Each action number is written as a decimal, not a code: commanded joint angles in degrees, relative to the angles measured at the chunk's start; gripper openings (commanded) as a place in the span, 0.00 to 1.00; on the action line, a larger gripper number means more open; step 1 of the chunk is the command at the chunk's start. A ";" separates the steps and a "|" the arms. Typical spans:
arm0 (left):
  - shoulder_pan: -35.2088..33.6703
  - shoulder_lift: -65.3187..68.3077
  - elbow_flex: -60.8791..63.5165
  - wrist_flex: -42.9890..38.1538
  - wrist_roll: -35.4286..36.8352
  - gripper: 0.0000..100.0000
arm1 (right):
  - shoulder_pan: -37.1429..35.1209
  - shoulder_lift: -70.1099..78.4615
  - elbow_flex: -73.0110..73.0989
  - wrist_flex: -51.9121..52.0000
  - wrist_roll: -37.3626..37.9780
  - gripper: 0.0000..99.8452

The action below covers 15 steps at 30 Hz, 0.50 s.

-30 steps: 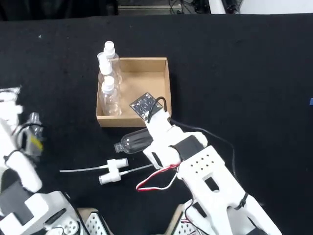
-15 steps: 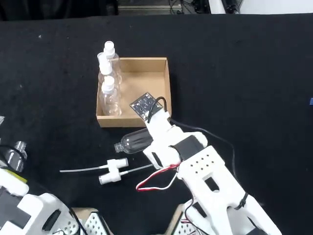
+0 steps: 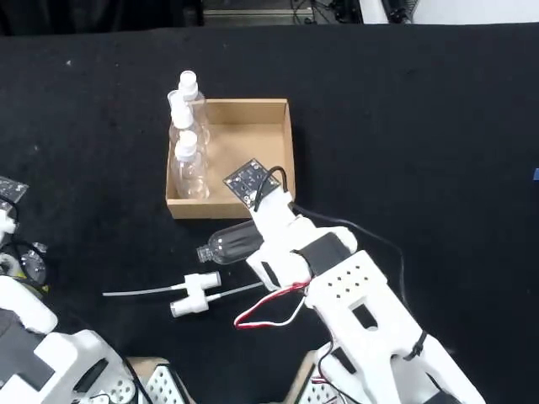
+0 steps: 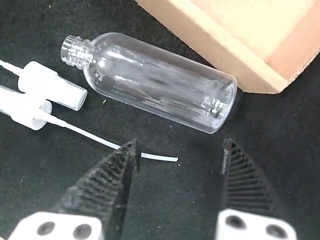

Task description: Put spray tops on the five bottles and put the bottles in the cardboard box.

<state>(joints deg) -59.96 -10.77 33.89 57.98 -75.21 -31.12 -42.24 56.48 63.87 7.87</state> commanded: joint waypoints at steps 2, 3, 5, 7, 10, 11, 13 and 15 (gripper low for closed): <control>2.68 -0.35 2.59 -5.89 -0.35 0.34 | 0.88 -2.59 -0.22 -1.14 -0.35 0.23; 3.30 -0.35 3.21 -5.89 -0.35 0.34 | 0.88 -2.59 -0.22 -1.14 -0.35 0.23; 3.91 -0.35 3.82 -5.71 -0.35 0.34 | 0.88 -2.59 -0.22 -1.23 -0.35 0.23; 4.00 -0.35 3.74 -5.71 0.53 0.33 | 0.88 -2.42 -0.22 -1.23 -0.35 0.23; 5.23 -0.35 3.82 -5.71 7.12 0.33 | 0.88 -2.33 -0.22 -1.32 -0.35 0.23; 5.32 -0.35 3.82 -5.98 8.62 0.33 | 0.88 -2.33 -0.22 -1.32 -0.35 0.23; 5.32 -0.26 3.56 -6.15 8.97 0.33 | 0.88 -2.51 -0.22 -1.32 -0.35 0.23; 5.58 -0.26 3.38 -6.15 9.05 0.33 | 0.88 -2.68 -0.22 -1.14 -0.35 0.23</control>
<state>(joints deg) -55.38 -10.77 38.37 52.62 -67.12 -31.12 -42.24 56.48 63.87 7.87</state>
